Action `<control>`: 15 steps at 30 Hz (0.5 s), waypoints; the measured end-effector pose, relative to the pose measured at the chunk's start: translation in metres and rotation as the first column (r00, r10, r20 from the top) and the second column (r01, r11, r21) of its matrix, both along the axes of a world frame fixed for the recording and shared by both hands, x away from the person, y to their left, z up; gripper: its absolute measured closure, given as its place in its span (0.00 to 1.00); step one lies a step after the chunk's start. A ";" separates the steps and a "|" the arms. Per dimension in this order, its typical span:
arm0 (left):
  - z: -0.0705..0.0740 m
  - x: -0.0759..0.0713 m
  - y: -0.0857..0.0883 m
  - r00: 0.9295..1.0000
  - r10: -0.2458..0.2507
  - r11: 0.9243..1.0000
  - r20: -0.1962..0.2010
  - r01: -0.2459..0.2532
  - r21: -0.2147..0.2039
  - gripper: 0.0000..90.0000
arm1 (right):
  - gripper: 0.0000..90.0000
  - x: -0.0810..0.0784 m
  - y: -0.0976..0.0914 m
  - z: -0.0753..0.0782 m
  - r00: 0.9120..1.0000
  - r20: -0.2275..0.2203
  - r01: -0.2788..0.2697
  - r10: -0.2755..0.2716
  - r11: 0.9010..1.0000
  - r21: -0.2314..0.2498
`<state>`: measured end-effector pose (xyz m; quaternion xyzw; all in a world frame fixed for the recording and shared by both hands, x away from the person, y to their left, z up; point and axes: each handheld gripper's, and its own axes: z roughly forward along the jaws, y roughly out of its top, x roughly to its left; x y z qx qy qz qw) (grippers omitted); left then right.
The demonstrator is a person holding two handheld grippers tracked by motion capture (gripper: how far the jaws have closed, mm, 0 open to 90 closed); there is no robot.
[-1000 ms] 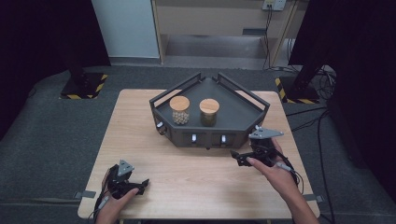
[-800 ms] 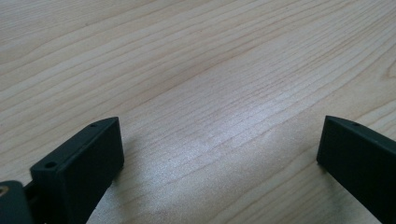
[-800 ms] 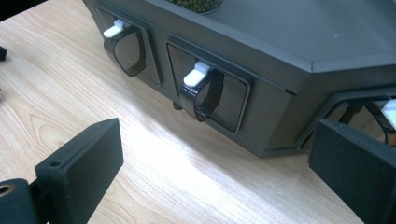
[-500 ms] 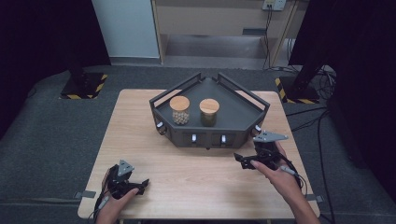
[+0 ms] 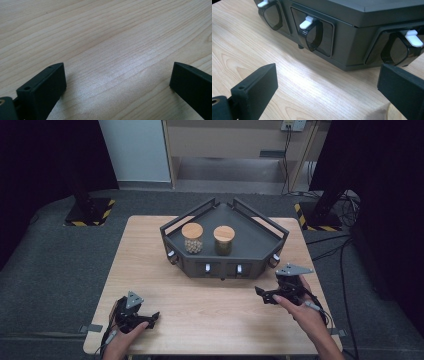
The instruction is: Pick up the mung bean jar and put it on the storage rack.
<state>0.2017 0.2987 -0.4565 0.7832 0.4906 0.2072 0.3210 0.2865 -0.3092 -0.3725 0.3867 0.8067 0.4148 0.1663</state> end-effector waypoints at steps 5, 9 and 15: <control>0.000 0.000 0.000 1.000 0.000 1.000 0.000 0.000 0.000 0.00 | 0.03 -0.002 -0.004 -0.002 1.000 0.001 0.009 -0.009 1.000 -0.005; 0.000 0.000 0.000 1.000 0.000 1.000 0.000 0.000 0.000 0.00 | 0.03 -0.004 -0.008 -0.003 1.000 0.000 0.017 -0.017 1.000 -0.004; 0.000 0.000 0.000 1.000 0.000 1.000 0.000 0.000 0.000 0.00 | 0.03 -0.006 -0.013 -0.004 1.000 -0.003 0.024 -0.024 1.000 -0.006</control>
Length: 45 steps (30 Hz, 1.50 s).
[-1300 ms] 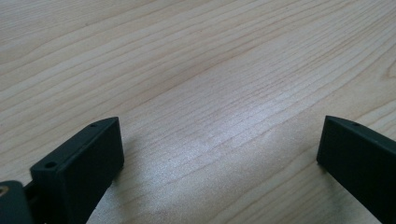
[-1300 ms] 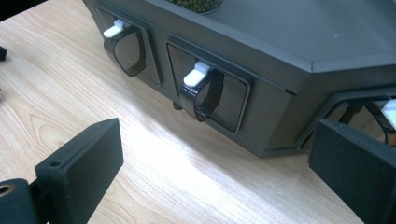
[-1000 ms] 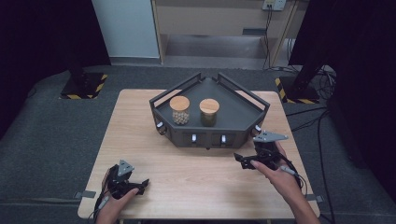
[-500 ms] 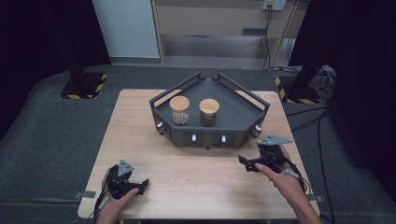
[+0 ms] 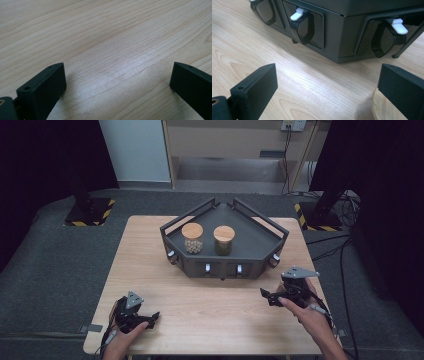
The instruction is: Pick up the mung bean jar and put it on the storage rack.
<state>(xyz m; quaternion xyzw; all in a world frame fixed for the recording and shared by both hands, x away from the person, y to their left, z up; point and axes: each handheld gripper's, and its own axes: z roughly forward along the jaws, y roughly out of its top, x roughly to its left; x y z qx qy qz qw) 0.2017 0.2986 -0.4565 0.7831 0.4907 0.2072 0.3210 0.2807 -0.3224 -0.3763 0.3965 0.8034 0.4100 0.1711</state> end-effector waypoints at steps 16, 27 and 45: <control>0.000 0.000 0.000 1.000 0.001 1.000 0.000 -0.001 0.000 0.00 | 0.03 -0.007 -0.017 -0.004 0.999 0.003 0.039 -0.039 0.999 -0.002; 0.000 0.000 0.000 1.000 0.002 1.000 0.000 -0.002 0.000 0.00 | 0.03 -0.011 -0.027 -0.007 0.997 0.010 0.077 -0.077 0.997 -0.015; 0.000 -0.001 -0.001 1.000 0.004 1.000 0.001 -0.004 0.000 0.00 | 0.03 -0.017 -0.044 -0.015 0.991 0.004 0.137 -0.137 0.990 -0.025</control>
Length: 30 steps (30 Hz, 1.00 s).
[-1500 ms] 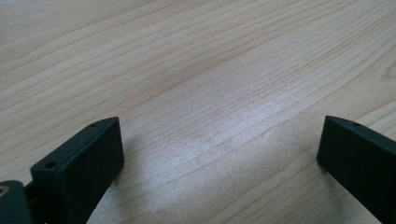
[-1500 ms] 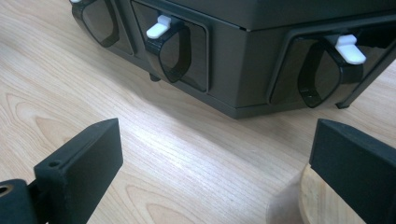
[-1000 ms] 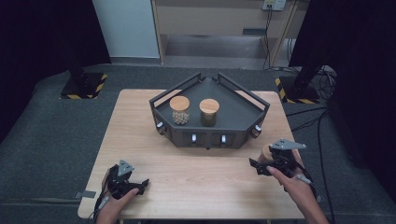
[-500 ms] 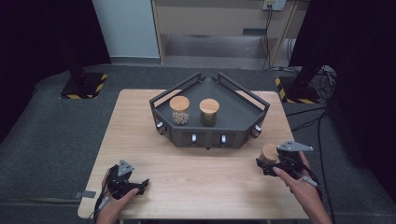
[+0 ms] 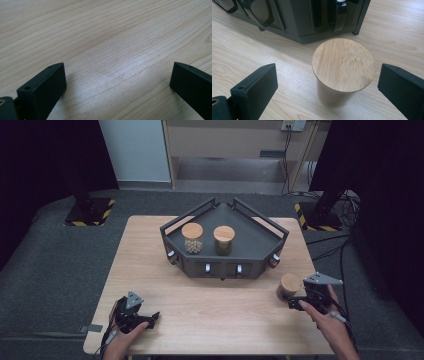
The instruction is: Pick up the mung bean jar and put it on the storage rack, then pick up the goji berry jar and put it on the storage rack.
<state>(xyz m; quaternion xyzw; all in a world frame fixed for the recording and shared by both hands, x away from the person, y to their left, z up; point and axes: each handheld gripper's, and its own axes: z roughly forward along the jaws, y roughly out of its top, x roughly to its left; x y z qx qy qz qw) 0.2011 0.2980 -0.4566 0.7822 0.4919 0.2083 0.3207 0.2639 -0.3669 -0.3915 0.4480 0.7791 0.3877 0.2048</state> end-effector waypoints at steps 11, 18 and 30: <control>0.000 -0.001 -0.001 1.000 0.003 1.000 0.001 -0.003 0.000 0.00 | 0.03 -0.002 -0.004 -0.012 1.000 -0.021 0.014 -0.014 1.000 -0.005; 0.000 -0.001 -0.001 1.000 0.004 1.000 0.001 -0.004 0.001 0.00 | 0.03 -0.004 -0.006 -0.018 0.999 -0.034 0.018 -0.018 1.000 -0.003; 0.000 -0.001 -0.001 1.000 0.007 1.000 0.001 -0.007 0.001 0.00 | 0.03 0.004 -0.005 -0.028 0.998 -0.062 0.030 -0.031 0.999 -0.016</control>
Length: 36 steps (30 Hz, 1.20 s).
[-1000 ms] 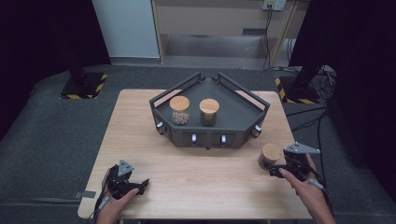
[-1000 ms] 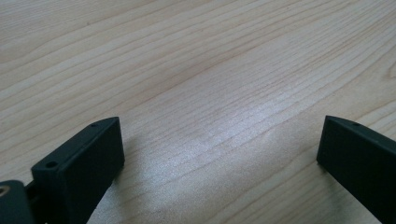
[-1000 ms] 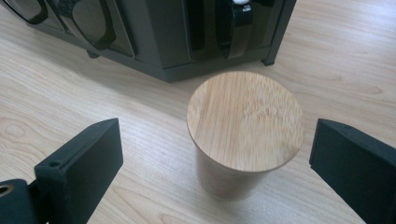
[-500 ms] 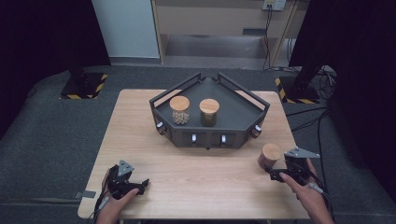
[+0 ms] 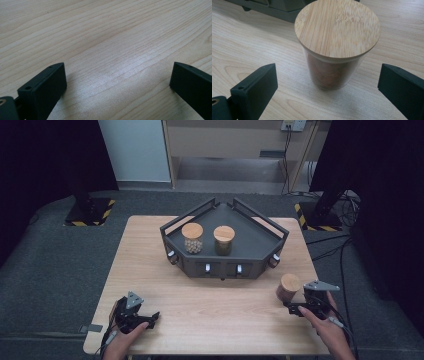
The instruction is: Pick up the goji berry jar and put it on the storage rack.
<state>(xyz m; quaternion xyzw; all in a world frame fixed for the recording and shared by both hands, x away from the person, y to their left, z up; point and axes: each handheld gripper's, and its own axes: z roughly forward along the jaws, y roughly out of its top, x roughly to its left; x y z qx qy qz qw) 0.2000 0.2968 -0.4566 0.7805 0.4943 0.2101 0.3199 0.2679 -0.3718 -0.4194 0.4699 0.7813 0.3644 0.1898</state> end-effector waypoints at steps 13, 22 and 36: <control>0.000 0.000 0.000 1.000 0.000 1.000 0.000 0.000 0.000 0.00 | 0.03 0.016 0.004 -0.004 1.000 -0.016 0.003 -0.003 1.000 -0.001; 0.000 0.000 0.000 1.000 0.000 1.000 0.000 0.000 0.000 0.00 | 0.06 0.027 0.009 -0.005 1.000 -0.025 -0.004 0.004 1.000 0.005; 0.000 0.000 0.000 1.000 0.000 1.000 0.000 0.000 0.000 0.00 | 0.25 0.034 0.020 -0.007 1.000 0.012 0.011 -0.011 1.000 -0.017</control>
